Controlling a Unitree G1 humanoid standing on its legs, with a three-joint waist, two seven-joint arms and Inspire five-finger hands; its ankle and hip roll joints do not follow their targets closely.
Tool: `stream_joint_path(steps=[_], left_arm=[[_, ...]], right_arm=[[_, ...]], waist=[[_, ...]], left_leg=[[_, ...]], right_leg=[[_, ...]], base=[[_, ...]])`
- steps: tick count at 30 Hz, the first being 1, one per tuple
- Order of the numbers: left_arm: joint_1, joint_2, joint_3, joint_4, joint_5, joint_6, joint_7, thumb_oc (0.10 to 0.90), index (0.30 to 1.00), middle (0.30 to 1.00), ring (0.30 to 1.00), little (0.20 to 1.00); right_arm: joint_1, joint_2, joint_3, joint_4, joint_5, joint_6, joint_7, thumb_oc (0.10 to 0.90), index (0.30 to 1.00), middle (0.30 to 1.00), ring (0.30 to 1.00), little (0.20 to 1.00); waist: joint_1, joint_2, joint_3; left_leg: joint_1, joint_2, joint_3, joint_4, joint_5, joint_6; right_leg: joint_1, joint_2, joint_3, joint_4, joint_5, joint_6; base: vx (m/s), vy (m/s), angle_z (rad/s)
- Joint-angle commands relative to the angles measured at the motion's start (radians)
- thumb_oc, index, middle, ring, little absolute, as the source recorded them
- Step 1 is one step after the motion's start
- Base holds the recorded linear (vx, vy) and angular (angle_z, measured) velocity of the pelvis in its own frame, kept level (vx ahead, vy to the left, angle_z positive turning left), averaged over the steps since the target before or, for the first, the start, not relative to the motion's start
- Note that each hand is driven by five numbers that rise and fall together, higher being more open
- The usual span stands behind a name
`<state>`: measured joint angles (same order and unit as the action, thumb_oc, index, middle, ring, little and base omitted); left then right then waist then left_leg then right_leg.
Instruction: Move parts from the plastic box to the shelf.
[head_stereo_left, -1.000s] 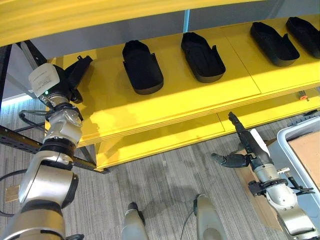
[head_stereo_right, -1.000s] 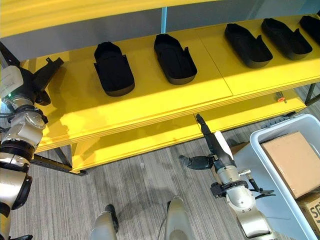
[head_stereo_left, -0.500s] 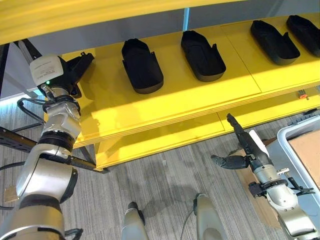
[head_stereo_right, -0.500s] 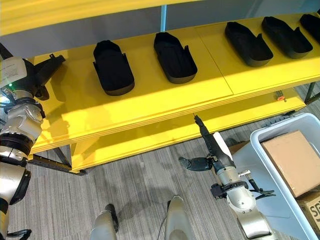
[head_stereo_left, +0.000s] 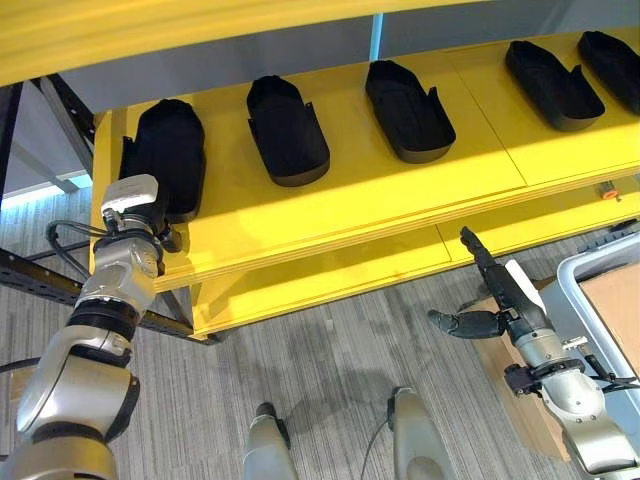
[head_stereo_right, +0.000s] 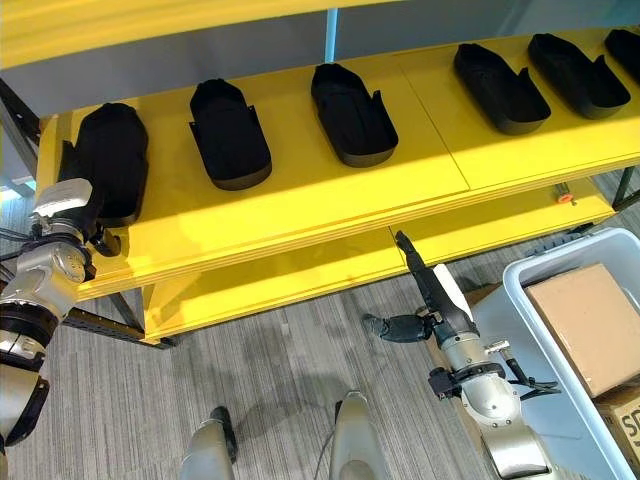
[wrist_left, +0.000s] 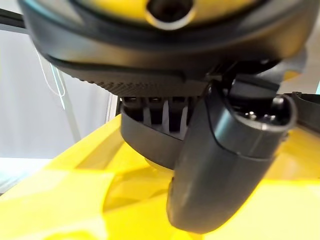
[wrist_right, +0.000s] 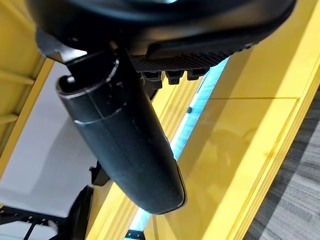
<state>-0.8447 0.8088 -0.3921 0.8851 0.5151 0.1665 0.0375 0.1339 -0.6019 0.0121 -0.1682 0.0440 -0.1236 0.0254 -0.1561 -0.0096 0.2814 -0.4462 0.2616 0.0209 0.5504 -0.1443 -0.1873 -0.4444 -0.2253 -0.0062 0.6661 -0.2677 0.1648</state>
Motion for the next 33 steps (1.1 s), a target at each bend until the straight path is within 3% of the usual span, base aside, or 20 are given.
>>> stream_joint_path(steps=[1, 11, 19, 33], left_arm=[[-0.046, 0.102, 0.006, -0.035, -0.011, -0.017, -0.011, 0.900, 1.000, 1.000, 1.000, 1.000], [-0.109, 0.003, -0.051, 0.079, -0.041, -0.030, -0.031, 0.900, 1.000, 1.000, 1.000, 1.000], [-0.247, -0.061, -0.116, 0.200, -0.080, -0.034, -0.050, 0.900, 1.000, 1.000, 1.000, 1.000], [-0.226, -0.051, -0.100, 0.073, -0.178, -0.068, -0.040, 0.900, 1.000, 1.000, 1.000, 1.000]], right_arm=[[-0.051, 0.008, -0.089, -0.121, 0.047, -0.075, -0.004, 0.900, 1.000, 1.000, 1.000, 1.000], [-0.051, 0.004, -0.070, -0.116, 0.054, -0.081, 0.002, 0.900, 1.000, 1.000, 1.000, 1.000], [-0.052, -0.007, -0.045, -0.116, 0.067, -0.077, 0.012, 0.900, 1.000, 1.000, 1.000, 1.000], [-0.052, 0.016, -0.045, -0.104, 0.073, -0.080, 0.009, 0.900, 1.000, 1.000, 1.000, 1.000]], waist=[[-0.002, -0.008, -0.056], [-0.019, -0.007, -0.055], [-0.036, -0.006, -0.064], [-0.027, -0.004, -0.069]], left_leg=[[0.048, -0.014, 0.004, 0.018, -0.064, 0.073], [0.038, -0.006, 0.005, 0.026, -0.061, 0.072], [0.038, -0.001, 0.010, 0.022, -0.057, 0.069], [0.047, -0.002, 0.008, 0.008, -0.051, 0.065]], right_leg=[[0.038, 0.009, -0.007, -0.044, 0.036, -0.034], [0.017, 0.013, -0.001, -0.035, 0.041, -0.035], [0.010, 0.019, 0.006, -0.034, 0.045, -0.033], [0.026, 0.017, 0.003, -0.043, 0.046, -0.033]], base=[[0.00, 0.000, 0.00], [0.00, 0.000, 0.00], [0.00, -0.001, 0.00], [0.00, 0.000, 0.00]])
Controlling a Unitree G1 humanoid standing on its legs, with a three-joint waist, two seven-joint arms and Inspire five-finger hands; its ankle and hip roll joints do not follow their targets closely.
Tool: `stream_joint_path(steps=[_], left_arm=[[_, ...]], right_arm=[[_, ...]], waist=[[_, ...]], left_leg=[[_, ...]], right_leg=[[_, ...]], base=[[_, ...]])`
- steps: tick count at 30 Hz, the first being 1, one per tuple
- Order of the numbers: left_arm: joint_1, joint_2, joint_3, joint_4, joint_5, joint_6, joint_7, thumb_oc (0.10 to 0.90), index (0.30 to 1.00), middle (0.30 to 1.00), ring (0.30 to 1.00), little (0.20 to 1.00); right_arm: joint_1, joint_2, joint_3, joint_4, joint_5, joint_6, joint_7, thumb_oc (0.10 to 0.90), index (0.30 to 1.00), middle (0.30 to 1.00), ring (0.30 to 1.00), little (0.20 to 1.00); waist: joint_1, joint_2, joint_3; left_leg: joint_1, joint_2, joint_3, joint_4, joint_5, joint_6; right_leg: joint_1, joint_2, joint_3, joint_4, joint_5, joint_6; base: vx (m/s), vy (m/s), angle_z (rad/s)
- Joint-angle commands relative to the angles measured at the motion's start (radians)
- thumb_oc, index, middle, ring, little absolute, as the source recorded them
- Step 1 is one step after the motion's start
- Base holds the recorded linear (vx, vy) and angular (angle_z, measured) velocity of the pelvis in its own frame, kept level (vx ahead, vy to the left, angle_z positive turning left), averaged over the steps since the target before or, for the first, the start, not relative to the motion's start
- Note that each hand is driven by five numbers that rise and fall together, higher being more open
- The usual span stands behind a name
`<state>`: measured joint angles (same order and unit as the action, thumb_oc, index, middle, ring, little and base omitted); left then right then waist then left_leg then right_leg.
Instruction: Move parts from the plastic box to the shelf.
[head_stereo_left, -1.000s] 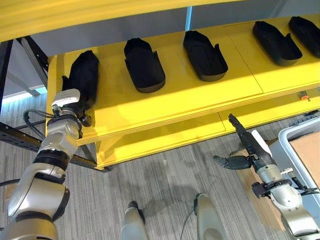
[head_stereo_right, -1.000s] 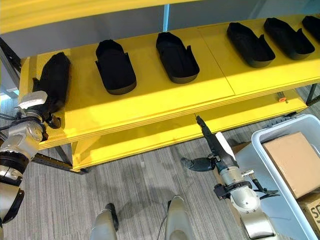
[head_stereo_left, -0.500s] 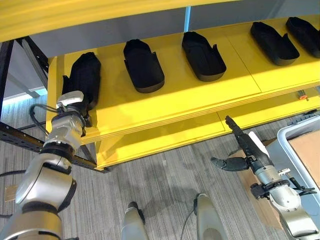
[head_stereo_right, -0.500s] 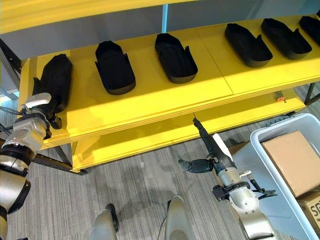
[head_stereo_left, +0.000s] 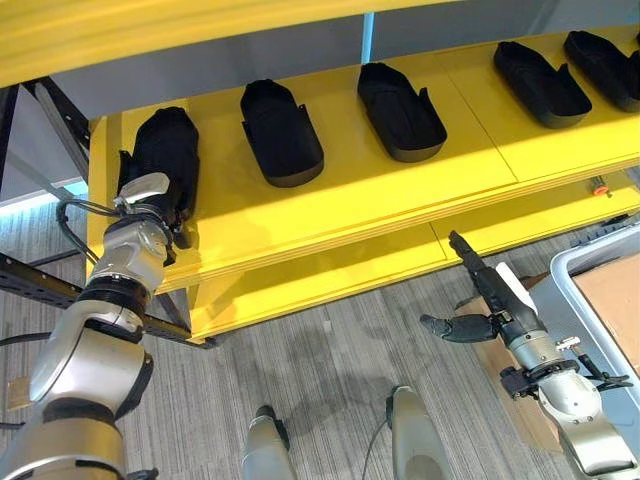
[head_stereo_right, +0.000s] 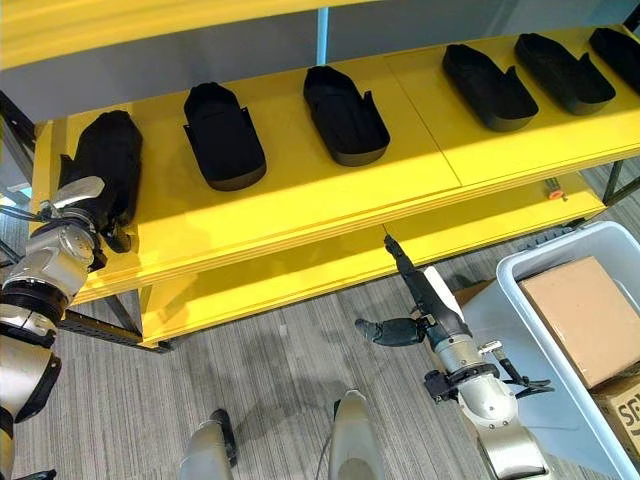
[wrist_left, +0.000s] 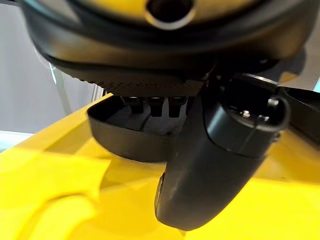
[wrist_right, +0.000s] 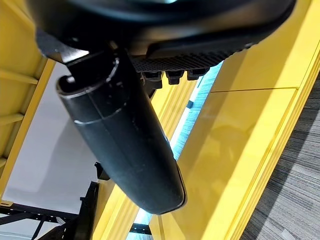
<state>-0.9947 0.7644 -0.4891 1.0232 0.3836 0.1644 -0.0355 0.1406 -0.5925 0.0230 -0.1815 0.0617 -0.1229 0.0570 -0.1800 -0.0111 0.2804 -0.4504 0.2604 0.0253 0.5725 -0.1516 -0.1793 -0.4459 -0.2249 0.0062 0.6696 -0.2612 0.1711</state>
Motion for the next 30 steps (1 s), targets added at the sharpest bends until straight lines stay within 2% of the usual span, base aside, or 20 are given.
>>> stream_joint_path(steps=[1, 23, 30], left_arm=[[-0.076, -0.006, -0.003, -0.073, -0.052, -0.070, 0.032, 0.900, 1.000, 1.000, 1.000, 1.000], [-0.082, -0.019, -0.004, -0.133, -0.100, -0.104, 0.076, 0.900, 1.000, 1.000, 1.000, 1.000], [-0.045, 0.013, 0.033, -0.150, -0.101, -0.098, 0.100, 0.900, 1.000, 1.000, 1.000, 1.000]], right_arm=[[-0.057, 0.008, -0.056, -0.090, 0.056, -0.081, -0.023, 0.900, 1.000, 1.000, 1.000, 1.000], [-0.030, 0.007, -0.059, -0.081, 0.066, -0.090, -0.020, 0.900, 1.000, 1.000, 1.000, 1.000], [-0.026, 0.007, -0.061, -0.082, 0.061, -0.087, -0.021, 0.900, 1.000, 1.000, 1.000, 1.000]], waist=[[-0.004, -0.002, -0.069], [-0.009, -0.005, -0.072], [0.002, -0.005, -0.073]], left_leg=[[0.052, -0.001, 0.003, -0.014, -0.043, 0.058], [0.045, 0.002, 0.008, -0.006, -0.044, 0.059], [0.039, 0.000, 0.003, 0.002, -0.046, 0.060]], right_leg=[[0.028, 0.016, -0.010, -0.047, 0.040, -0.039], [0.019, 0.019, -0.006, -0.041, 0.043, -0.040], [0.018, 0.018, -0.009, -0.035, 0.038, -0.043]], base=[[0.00, 0.000, 0.00], [0.00, 0.000, 0.00], [0.00, 0.000, 0.00]])
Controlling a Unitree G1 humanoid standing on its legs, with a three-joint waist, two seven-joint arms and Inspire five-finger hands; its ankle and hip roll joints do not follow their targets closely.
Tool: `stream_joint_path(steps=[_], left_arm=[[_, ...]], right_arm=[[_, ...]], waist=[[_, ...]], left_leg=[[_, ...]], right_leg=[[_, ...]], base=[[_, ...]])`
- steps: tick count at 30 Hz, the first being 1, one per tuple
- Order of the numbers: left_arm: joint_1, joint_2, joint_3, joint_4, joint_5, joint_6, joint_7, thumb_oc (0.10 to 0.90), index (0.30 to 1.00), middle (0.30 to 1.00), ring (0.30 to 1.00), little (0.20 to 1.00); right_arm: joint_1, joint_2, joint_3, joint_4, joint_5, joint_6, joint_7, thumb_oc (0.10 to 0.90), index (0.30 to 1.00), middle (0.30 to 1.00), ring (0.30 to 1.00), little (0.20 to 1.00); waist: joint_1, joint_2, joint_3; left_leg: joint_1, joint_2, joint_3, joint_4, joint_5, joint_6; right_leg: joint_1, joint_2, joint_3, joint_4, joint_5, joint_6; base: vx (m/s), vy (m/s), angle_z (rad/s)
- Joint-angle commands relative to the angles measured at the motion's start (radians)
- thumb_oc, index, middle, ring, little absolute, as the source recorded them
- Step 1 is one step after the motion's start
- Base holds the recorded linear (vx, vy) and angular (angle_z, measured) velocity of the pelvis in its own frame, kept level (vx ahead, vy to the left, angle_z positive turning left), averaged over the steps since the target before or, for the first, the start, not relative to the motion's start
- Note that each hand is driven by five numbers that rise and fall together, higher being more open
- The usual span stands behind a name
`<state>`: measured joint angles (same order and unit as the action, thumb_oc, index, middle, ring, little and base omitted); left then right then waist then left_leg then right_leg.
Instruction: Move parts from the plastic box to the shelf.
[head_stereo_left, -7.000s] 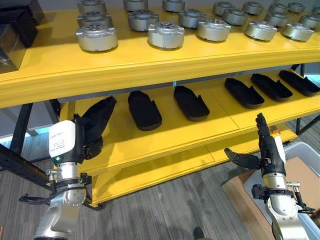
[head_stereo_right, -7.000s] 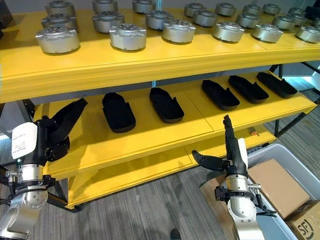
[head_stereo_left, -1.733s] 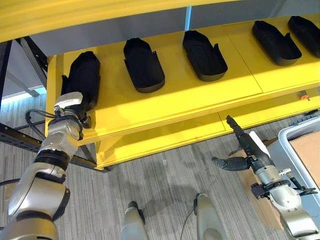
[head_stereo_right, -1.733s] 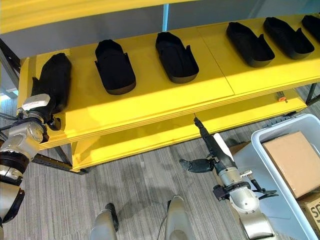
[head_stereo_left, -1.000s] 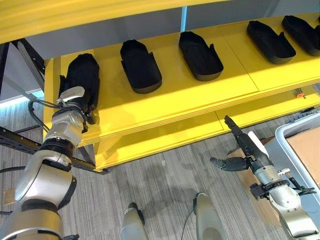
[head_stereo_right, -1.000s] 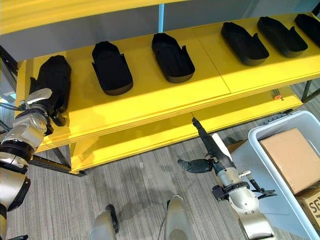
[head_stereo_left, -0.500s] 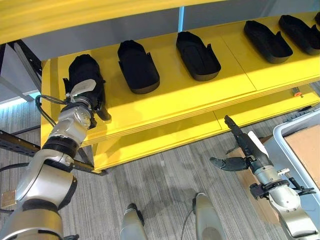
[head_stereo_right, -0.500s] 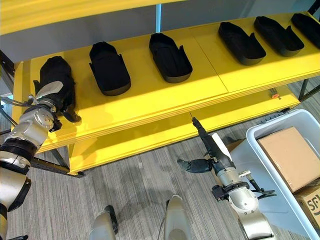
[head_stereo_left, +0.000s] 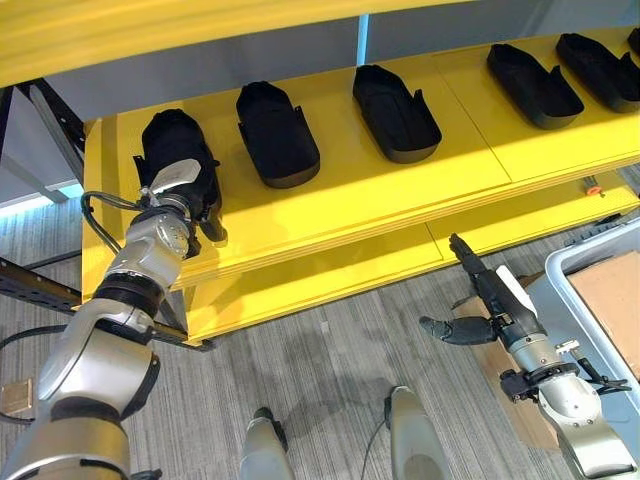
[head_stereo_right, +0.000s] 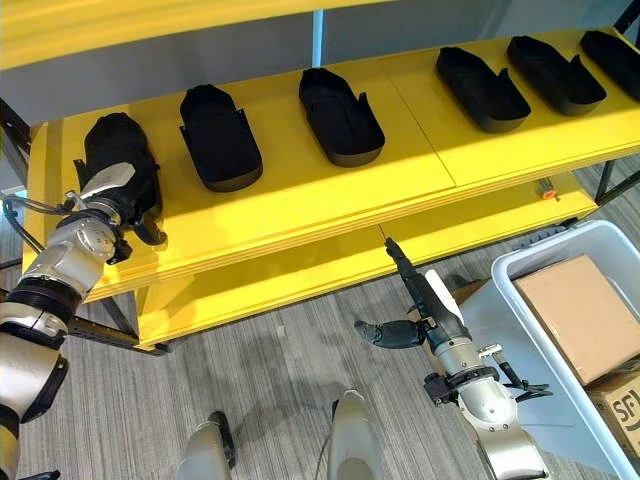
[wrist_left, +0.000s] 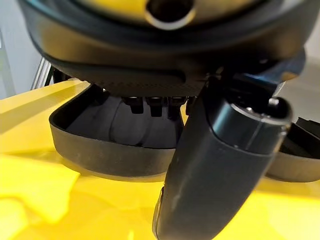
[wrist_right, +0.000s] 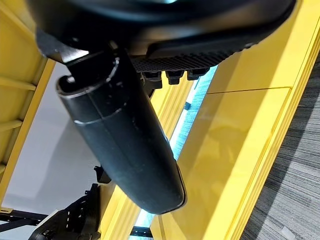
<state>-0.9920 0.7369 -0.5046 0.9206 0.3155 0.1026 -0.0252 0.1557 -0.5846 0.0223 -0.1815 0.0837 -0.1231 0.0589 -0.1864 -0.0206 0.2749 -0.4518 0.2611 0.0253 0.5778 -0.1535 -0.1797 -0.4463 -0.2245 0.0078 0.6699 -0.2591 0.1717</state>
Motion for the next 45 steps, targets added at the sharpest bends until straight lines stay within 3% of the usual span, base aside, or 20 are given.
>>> stream_joint_path(steps=[1, 14, 26, 30, 37, 45], left_arm=[[-0.033, 0.050, 0.067, -0.062, -0.045, -0.037, 0.102, 0.900, 1.000, 1.000, 1.000, 1.000], [0.094, 0.113, 0.170, -0.199, -0.070, -0.046, 0.143, 0.900, 1.000, 1.000, 1.000, 1.000], [0.275, 0.155, 0.351, -0.449, -0.145, -0.086, 0.220, 0.900, 1.000, 1.000, 1.000, 1.000], [0.312, 0.117, 0.422, -0.515, -0.222, -0.127, 0.293, 0.900, 1.000, 1.000, 1.000, 1.000], [0.295, 0.062, 0.452, -0.512, -0.332, -0.158, 0.364, 0.900, 1.000, 1.000, 1.000, 1.000], [0.223, 0.027, 0.426, -0.479, -0.440, -0.191, 0.390, 0.900, 1.000, 1.000, 1.000, 1.000]], right_arm=[[-0.041, -0.001, -0.060, -0.083, 0.036, -0.087, -0.025, 0.900, 1.000, 1.000, 1.000, 1.000], [-0.045, 0.008, -0.079, -0.075, 0.020, -0.086, -0.035, 0.900, 1.000, 1.000, 1.000, 1.000], [-0.038, 0.022, -0.108, -0.064, 0.002, -0.093, -0.047, 0.900, 1.000, 1.000, 1.000, 1.000], [-0.042, 0.026, -0.106, -0.053, 0.013, -0.099, -0.052, 0.900, 1.000, 1.000, 1.000, 1.000], [-0.058, 0.016, -0.083, -0.042, 0.015, -0.101, -0.067, 0.900, 1.000, 1.000, 1.000, 1.000], [-0.076, 0.010, -0.058, -0.035, 0.021, -0.105, -0.078, 0.900, 1.000, 1.000, 1.000, 1.000]], waist=[[0.011, 0.004, -0.068], [0.028, 0.005, -0.066], [0.046, 0.005, -0.061], [0.046, 0.005, -0.059], [0.039, 0.005, -0.060], [0.026, 0.006, -0.062]], left_leg=[[0.041, -0.002, 0.004, -0.006, -0.043, 0.060], [0.043, -0.008, 0.005, -0.002, -0.048, 0.065], [0.043, -0.008, 0.006, -0.001, -0.051, 0.068], [0.038, -0.007, 0.005, 0.005, -0.052, 0.069], [0.036, -0.005, 0.006, 0.005, -0.048, 0.066], [0.035, -0.002, 0.009, 0.007, -0.047, 0.063]], right_leg=[[0.020, 0.017, -0.011, -0.035, 0.037, -0.044], [0.029, 0.013, -0.013, -0.038, 0.037, -0.044], [0.027, 0.015, -0.014, -0.037, 0.038, -0.049], [0.023, 0.015, -0.015, -0.033, 0.036, -0.054], [0.016, 0.019, -0.013, -0.032, 0.040, -0.055], [0.012, 0.020, -0.008, -0.032, 0.042, -0.056]], base=[[0.00, 0.000, 0.00], [0.00, 0.000, 0.00], [0.00, 0.000, 0.00], [0.00, 0.001, -0.02], [0.00, -0.001, 0.00], [0.00, 0.000, 0.00]])
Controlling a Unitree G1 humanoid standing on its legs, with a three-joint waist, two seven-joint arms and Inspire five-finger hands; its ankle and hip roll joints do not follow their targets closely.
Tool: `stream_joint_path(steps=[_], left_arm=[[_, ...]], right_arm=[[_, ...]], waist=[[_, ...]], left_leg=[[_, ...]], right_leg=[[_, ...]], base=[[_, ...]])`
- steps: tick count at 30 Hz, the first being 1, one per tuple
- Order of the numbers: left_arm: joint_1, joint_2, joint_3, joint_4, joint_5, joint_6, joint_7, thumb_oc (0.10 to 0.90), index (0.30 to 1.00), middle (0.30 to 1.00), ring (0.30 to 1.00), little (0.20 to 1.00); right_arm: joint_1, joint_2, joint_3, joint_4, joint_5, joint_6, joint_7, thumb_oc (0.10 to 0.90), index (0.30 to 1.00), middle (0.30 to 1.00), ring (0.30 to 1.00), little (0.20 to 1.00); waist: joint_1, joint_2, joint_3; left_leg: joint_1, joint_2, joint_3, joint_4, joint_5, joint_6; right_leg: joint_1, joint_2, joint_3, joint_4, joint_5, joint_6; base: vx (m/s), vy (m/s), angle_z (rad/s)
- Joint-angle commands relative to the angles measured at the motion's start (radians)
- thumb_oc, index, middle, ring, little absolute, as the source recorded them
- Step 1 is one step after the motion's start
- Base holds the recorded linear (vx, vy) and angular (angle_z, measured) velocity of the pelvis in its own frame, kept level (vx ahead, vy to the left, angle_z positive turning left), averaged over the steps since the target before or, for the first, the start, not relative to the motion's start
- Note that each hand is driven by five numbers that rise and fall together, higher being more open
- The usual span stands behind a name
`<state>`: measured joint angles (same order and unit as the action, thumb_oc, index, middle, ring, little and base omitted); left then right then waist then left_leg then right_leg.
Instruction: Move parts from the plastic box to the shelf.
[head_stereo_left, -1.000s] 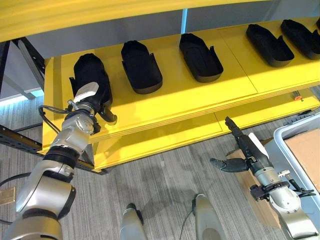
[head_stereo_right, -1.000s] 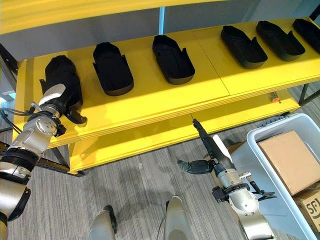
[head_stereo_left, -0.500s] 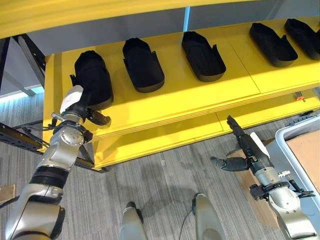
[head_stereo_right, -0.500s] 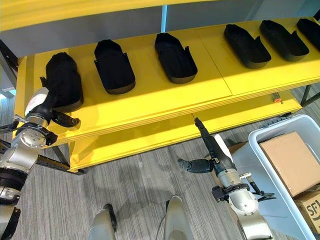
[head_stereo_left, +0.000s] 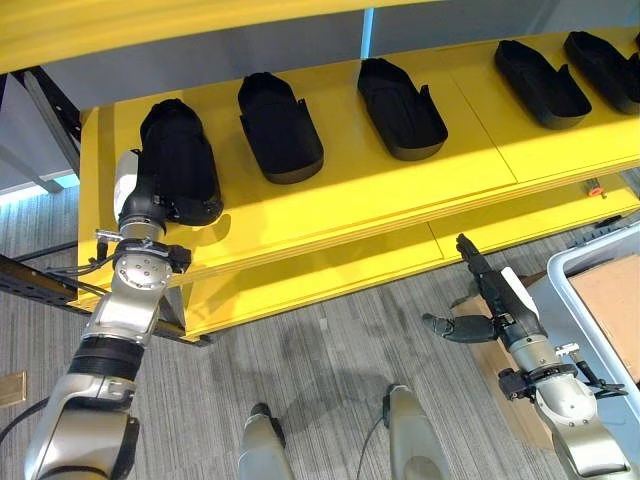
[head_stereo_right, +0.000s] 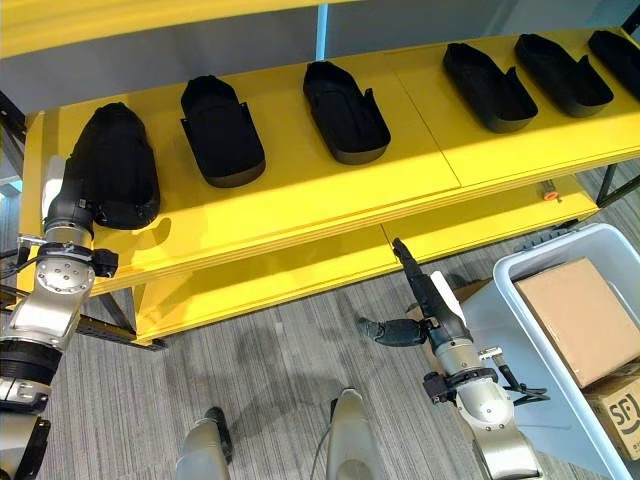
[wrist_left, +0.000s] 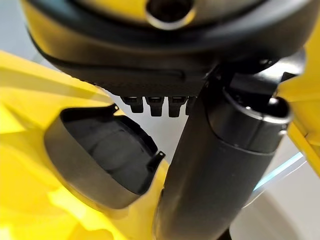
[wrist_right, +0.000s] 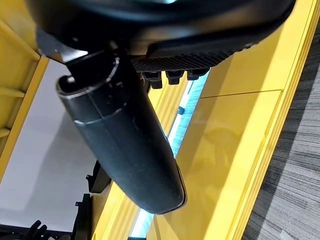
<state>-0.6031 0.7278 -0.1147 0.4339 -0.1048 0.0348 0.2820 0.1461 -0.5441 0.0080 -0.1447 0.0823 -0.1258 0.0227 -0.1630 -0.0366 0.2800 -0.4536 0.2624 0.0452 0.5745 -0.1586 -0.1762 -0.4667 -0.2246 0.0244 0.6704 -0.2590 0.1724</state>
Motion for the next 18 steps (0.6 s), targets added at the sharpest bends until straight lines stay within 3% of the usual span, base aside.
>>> stream_joint_path(steps=[1, 6, 10, 18], left_arm=[[-0.185, 0.022, 0.028, 0.022, -0.055, -0.132, 0.092, 0.900, 1.000, 1.000, 1.000, 1.000], [-0.216, -0.004, 0.015, 0.058, -0.126, -0.148, 0.103, 0.900, 1.000, 1.000, 1.000, 1.000], [-0.259, -0.053, 0.013, 0.134, -0.267, -0.176, 0.116, 0.900, 1.000, 1.000, 1.000, 1.000], [-0.302, -0.058, 0.023, 0.244, -0.376, -0.194, 0.120, 0.900, 1.000, 1.000, 1.000, 1.000]], right_arm=[[-0.073, -0.035, -0.035, -0.071, 0.023, -0.103, -0.045, 0.900, 1.000, 1.000, 1.000, 1.000], [-0.079, -0.034, -0.018, -0.071, 0.022, -0.104, -0.052, 0.900, 1.000, 1.000, 1.000, 1.000], [-0.089, -0.034, 0.005, -0.076, 0.023, -0.106, -0.064, 0.900, 1.000, 1.000, 1.000, 1.000], [-0.079, -0.038, 0.016, -0.086, 0.033, -0.113, -0.075, 0.900, 1.000, 1.000, 1.000, 1.000]], waist=[[-0.001, 0.022, -0.066], [-0.007, 0.022, -0.066], [-0.016, 0.017, -0.065], [-0.028, 0.013, -0.065]], left_leg=[[0.034, -0.002, -0.011, 0.012, -0.040, 0.059], [0.033, 0.002, -0.009, 0.014, -0.039, 0.060], [0.027, 0.002, -0.007, 0.017, -0.038, 0.060], [0.016, 0.004, -0.005, 0.033, -0.044, 0.060]], right_leg=[[0.030, 0.021, -0.023, -0.033, 0.042, -0.056], [0.025, 0.021, -0.022, -0.029, 0.043, -0.054], [0.022, 0.021, -0.021, -0.031, 0.045, -0.055], [0.010, 0.020, -0.017, -0.024, 0.043, -0.054]], base=[[0.00, 0.000, 0.00], [0.00, 0.001, -0.02], [0.00, 0.000, 0.00], [0.01, 0.003, -0.05]])
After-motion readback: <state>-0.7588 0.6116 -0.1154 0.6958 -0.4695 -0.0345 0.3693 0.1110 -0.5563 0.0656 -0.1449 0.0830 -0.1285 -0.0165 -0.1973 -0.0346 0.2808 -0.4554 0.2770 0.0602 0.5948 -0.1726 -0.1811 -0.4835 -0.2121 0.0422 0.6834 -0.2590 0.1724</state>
